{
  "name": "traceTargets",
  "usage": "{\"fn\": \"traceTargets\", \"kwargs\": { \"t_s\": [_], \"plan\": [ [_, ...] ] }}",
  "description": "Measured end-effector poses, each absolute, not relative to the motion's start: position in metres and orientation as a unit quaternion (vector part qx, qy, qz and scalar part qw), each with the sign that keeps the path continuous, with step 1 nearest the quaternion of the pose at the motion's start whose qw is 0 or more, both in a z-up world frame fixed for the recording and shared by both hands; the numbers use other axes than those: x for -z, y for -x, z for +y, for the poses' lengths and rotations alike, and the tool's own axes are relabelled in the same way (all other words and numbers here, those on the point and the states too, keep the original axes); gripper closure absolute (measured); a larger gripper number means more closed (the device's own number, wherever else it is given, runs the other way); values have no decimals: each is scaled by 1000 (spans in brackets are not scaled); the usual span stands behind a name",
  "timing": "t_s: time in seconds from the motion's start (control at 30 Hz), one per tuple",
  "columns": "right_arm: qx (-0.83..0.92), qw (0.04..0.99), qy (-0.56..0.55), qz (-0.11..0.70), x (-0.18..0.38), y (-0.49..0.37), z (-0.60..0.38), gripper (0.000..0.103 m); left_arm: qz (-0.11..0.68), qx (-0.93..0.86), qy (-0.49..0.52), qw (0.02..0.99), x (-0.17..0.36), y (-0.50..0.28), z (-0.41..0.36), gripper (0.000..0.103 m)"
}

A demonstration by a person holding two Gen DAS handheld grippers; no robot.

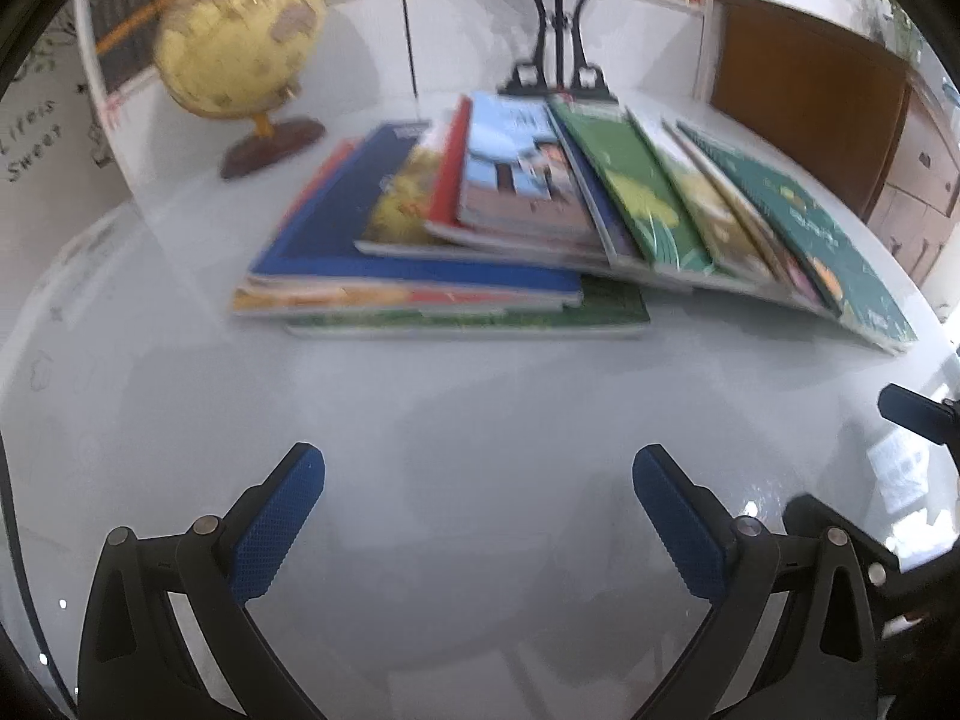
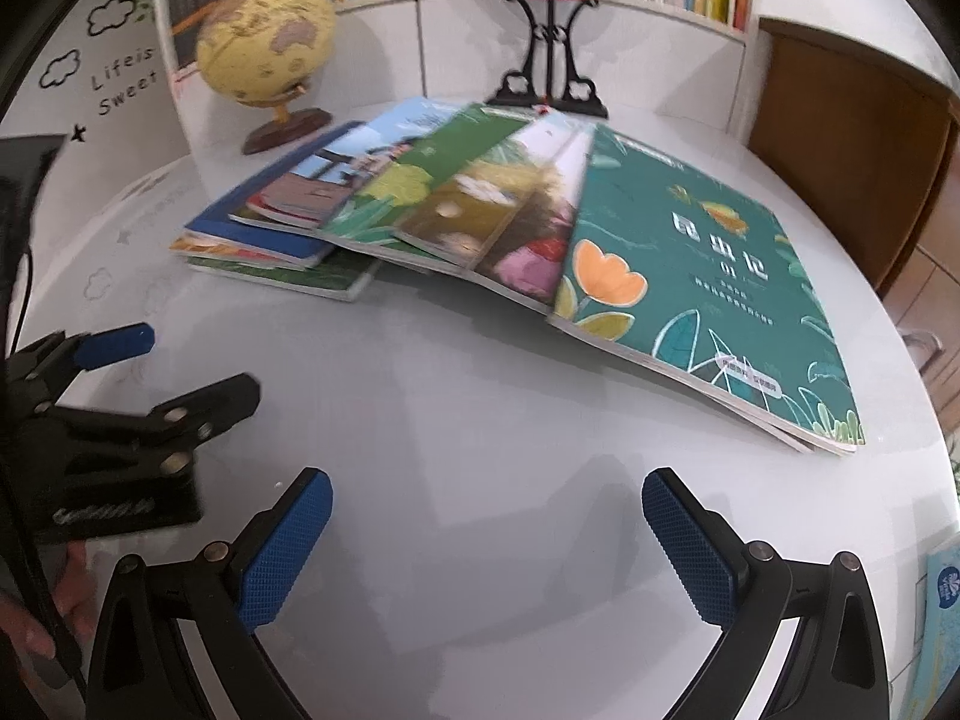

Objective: Organize books

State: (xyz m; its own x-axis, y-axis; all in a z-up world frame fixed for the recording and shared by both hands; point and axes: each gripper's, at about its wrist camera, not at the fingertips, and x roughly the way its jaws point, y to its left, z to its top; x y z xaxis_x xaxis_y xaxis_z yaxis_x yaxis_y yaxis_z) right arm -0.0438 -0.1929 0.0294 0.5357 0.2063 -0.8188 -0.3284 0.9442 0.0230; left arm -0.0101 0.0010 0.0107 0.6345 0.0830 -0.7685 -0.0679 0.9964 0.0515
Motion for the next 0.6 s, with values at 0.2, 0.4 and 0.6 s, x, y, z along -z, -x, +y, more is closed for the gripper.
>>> {"fn": "traceTargets", "kwargs": {
  "t_s": [0.2, 0.4, 0.6],
  "plan": [
    [-172, 885, 94, 422, -45, 64, -185, 0, 388, -33, -2, 921, -47, 18, -3, 1],
    [-155, 910, 80, 376, -80, 64, -194, 0, 353, -44, 21, 934, -75, 18, -3, 1],
    [-153, 913, 69, 372, -93, 63, -197, 0, 341, -66, 34, 937, -79, 23, -2, 1]
  ]
}}
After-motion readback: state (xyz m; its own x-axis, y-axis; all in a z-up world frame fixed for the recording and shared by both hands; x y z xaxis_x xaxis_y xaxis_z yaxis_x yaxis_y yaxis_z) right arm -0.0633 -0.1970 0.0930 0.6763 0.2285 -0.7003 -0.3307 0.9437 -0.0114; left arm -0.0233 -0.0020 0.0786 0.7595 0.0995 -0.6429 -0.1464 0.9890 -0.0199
